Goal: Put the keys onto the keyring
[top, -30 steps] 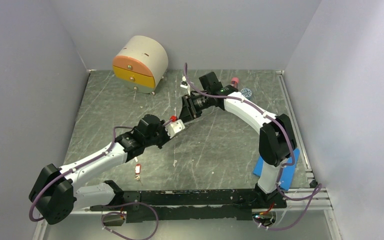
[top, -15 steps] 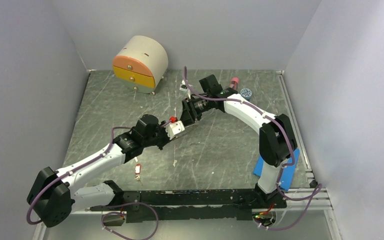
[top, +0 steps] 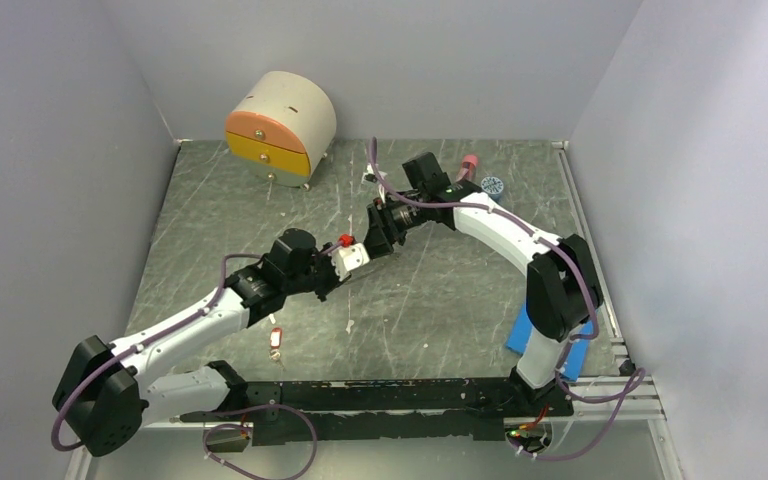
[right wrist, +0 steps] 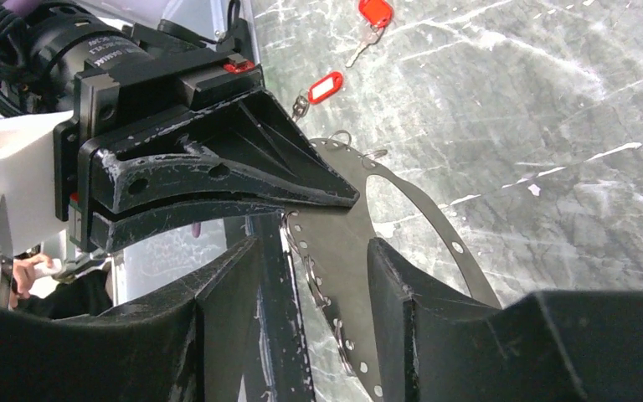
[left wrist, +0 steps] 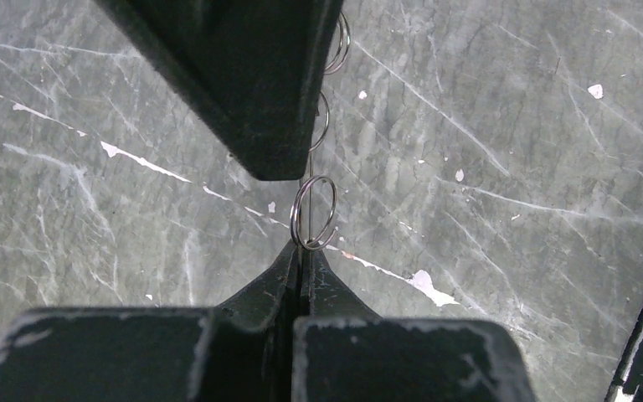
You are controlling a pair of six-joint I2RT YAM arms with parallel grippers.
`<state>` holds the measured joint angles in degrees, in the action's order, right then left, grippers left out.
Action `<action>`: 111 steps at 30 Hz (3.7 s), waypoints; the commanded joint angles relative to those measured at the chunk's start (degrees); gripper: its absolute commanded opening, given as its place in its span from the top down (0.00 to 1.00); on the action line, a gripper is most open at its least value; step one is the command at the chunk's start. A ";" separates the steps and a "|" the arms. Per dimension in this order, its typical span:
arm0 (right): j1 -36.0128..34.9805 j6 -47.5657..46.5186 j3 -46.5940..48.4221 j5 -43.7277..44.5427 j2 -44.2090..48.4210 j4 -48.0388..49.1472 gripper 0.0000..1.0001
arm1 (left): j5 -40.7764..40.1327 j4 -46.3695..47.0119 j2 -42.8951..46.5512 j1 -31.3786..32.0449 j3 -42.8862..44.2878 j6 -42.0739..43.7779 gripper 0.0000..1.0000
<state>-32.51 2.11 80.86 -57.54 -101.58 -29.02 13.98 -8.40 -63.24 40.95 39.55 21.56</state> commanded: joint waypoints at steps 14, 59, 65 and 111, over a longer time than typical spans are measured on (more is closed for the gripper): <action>-0.14 -4.42 -4.10 0.28 6.60 5.88 0.83 | 3.62 3.12 2.31 0.12 -0.22 -0.31 0.97; -3.55 -0.63 10.21 9.82 -0.87 -6.87 1.00 | -2.75 -3.01 -2.26 0.25 3.43 4.23 0.97; -3.34 2.21 15.29 9.91 -6.48 -12.88 0.98 | -2.91 -3.71 -2.10 0.31 3.36 5.21 0.97; 6.06 13.96 -16.86 20.49 20.34 15.68 0.13 | -4.53 11.91 -5.07 0.33 -1.19 -25.78 0.97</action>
<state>-25.91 16.51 64.51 -38.35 -82.19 -14.92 9.52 -0.80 -70.00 41.32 38.59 -2.72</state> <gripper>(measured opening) 0.872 0.033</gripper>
